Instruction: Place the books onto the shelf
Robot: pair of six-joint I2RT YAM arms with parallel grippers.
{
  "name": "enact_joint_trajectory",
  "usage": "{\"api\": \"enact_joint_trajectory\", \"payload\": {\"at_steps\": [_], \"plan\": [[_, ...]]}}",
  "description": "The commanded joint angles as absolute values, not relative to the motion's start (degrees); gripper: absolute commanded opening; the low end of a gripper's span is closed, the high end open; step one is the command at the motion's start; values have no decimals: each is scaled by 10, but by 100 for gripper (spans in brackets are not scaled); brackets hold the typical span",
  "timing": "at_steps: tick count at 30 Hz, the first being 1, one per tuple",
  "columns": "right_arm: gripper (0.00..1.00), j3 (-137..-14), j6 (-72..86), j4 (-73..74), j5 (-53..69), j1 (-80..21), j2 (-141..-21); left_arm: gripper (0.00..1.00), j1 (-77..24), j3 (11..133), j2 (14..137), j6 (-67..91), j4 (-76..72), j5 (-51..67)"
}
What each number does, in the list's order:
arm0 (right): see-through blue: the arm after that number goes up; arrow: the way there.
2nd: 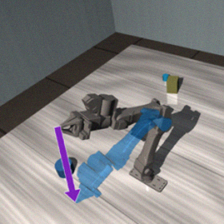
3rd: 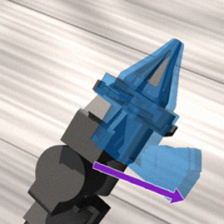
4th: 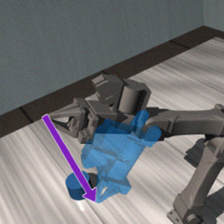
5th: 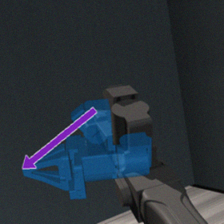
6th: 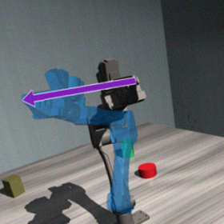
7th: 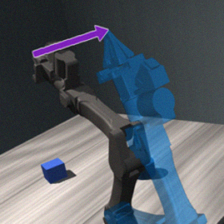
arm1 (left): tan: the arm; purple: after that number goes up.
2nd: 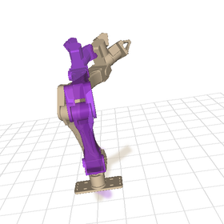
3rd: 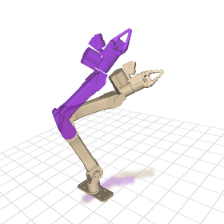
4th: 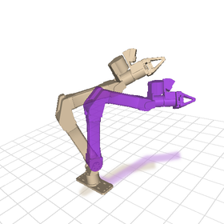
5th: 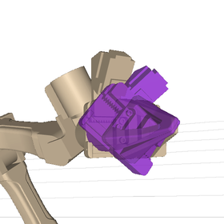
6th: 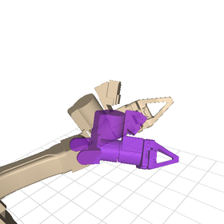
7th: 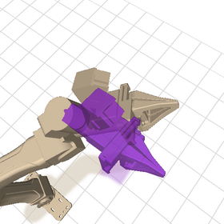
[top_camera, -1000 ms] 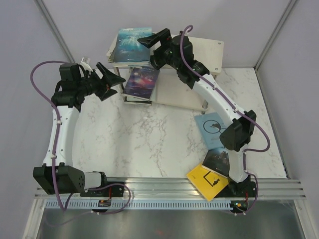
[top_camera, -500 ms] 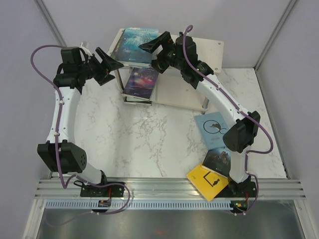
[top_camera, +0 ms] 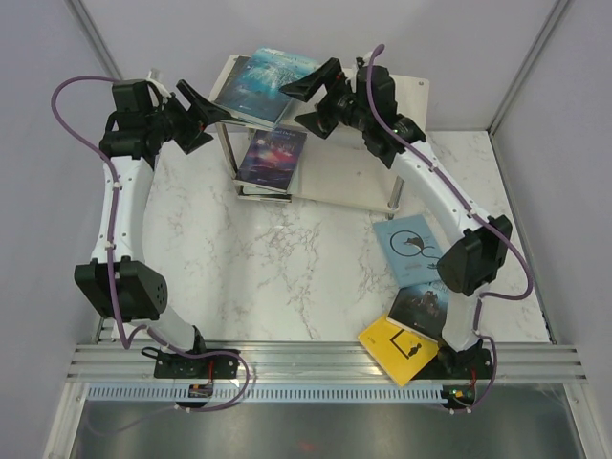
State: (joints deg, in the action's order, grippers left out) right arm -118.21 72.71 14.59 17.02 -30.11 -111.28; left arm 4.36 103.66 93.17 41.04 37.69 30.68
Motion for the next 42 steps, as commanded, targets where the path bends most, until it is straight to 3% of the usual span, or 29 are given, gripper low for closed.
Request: {"api": "enact_joint_trajectory", "payload": {"at_steps": [1, 8, 11, 12, 14, 15, 16, 42], "plan": [[98, -1147, 700, 189, 172, -257, -1094, 87, 47, 1058, 923, 387, 378, 294], [98, -1126, 692, 173, 186, -200, -1073, 88, 51, 1063, 895, 391, 382, 306], [64, -1136, 708, 131, 194, -197, -1086, 91, 52, 1065, 883, 390, 383, 322], [43, -1140, 713, 126, 194, -197, -1092, 92, 53, 1069, 877, 388, 384, 327], [18, -1159, 722, 122, 192, -197, -1110, 93, 53, 1071, 869, 386, 384, 335], [6, -1165, 722, 122, 190, -197, -1126, 93, 53, 1070, 861, 385, 386, 339], [3, -1180, 728, 121, 189, -197, -1135, 94, 53, 1067, 857, 385, 386, 341], [4, -1385, 787, 113, 176, -273, -1354, 96, 64, 969, 788, 378, 389, 364]]}}
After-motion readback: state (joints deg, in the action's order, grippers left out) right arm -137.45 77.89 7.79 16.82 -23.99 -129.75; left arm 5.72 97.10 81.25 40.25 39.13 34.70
